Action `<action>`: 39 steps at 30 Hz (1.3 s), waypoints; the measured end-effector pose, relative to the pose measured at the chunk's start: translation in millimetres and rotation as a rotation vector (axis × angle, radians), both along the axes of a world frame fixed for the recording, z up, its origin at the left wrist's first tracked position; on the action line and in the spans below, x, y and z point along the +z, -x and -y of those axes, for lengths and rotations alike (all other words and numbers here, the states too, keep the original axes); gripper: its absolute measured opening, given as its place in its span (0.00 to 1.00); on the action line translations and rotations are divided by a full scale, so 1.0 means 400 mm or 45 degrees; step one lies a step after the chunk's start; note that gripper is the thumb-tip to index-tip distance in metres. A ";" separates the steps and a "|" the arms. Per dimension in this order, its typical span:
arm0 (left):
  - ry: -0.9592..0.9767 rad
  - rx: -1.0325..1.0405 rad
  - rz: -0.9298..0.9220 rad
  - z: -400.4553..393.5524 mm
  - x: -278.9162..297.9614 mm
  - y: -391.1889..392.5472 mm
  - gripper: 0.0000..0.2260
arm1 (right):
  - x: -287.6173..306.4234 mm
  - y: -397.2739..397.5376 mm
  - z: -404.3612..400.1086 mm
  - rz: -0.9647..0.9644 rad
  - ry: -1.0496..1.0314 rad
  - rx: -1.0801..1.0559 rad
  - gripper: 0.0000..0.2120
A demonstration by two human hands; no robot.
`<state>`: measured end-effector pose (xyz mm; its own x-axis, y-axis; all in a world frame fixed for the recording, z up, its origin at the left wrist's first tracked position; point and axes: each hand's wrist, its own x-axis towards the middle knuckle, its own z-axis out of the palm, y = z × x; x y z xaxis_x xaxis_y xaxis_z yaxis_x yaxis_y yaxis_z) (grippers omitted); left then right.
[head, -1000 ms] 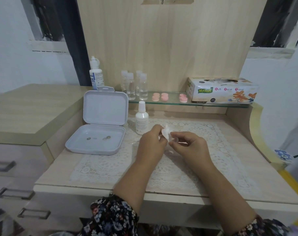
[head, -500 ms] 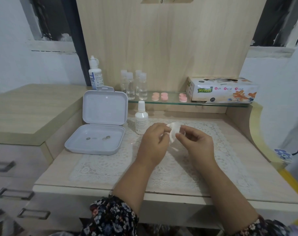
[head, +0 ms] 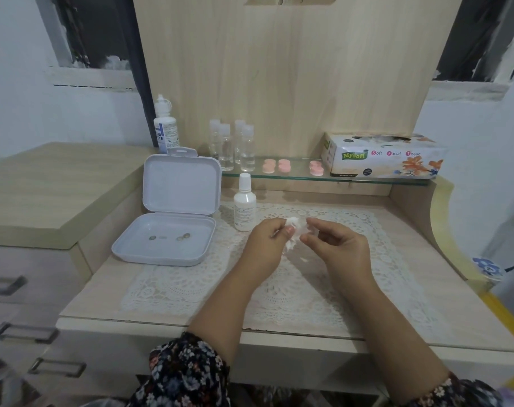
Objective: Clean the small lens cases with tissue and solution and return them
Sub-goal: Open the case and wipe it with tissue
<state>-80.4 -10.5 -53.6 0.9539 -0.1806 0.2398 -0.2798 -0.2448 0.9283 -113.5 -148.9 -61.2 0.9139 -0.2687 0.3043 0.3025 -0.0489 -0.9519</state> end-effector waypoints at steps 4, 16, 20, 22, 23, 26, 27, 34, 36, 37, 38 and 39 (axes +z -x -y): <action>0.359 0.070 -0.234 -0.006 -0.002 -0.005 0.13 | 0.000 -0.004 -0.002 -0.009 -0.041 0.010 0.16; -0.820 0.437 0.867 0.018 -0.052 -0.012 0.14 | 0.008 -0.006 -0.001 -0.058 -0.111 0.004 0.14; -0.697 0.334 0.538 0.018 -0.046 -0.018 0.09 | 0.006 -0.006 -0.005 -0.053 -0.074 0.026 0.14; -0.556 0.284 0.417 0.018 -0.041 -0.019 0.09 | 0.005 -0.007 -0.004 -0.042 -0.054 0.033 0.14; -0.484 0.259 0.348 0.018 -0.036 -0.016 0.09 | 0.005 -0.006 -0.004 -0.040 -0.045 0.036 0.14; -0.164 0.157 0.117 0.015 -0.029 -0.018 0.09 | 0.005 -0.007 -0.003 -0.043 -0.060 0.036 0.14; -0.023 0.134 0.068 0.015 -0.024 -0.014 0.10 | 0.005 -0.008 -0.003 -0.042 -0.063 0.028 0.14; -0.403 0.330 0.523 0.016 -0.040 -0.012 0.07 | 0.009 -0.012 0.001 -0.067 -0.168 0.011 0.14; -0.561 0.379 0.597 0.017 -0.042 -0.010 0.07 | 0.009 -0.012 0.001 -0.064 -0.163 0.036 0.14; -0.601 0.382 0.600 0.018 -0.041 -0.009 0.07 | 0.008 -0.012 0.000 -0.064 -0.148 0.045 0.14; -0.602 0.374 0.579 0.018 -0.041 -0.010 0.08 | 0.007 -0.012 -0.001 -0.061 -0.132 0.051 0.14; -0.574 0.361 0.540 0.017 -0.039 -0.012 0.08 | 0.006 -0.013 -0.002 -0.059 -0.114 0.056 0.14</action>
<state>-75.7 -17.4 -69.2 0.8192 -0.1074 0.5633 -0.4650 -0.6994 0.5428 -108.4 -148.3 -58.9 0.9379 -0.2522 0.2384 0.2584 0.0490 -0.9648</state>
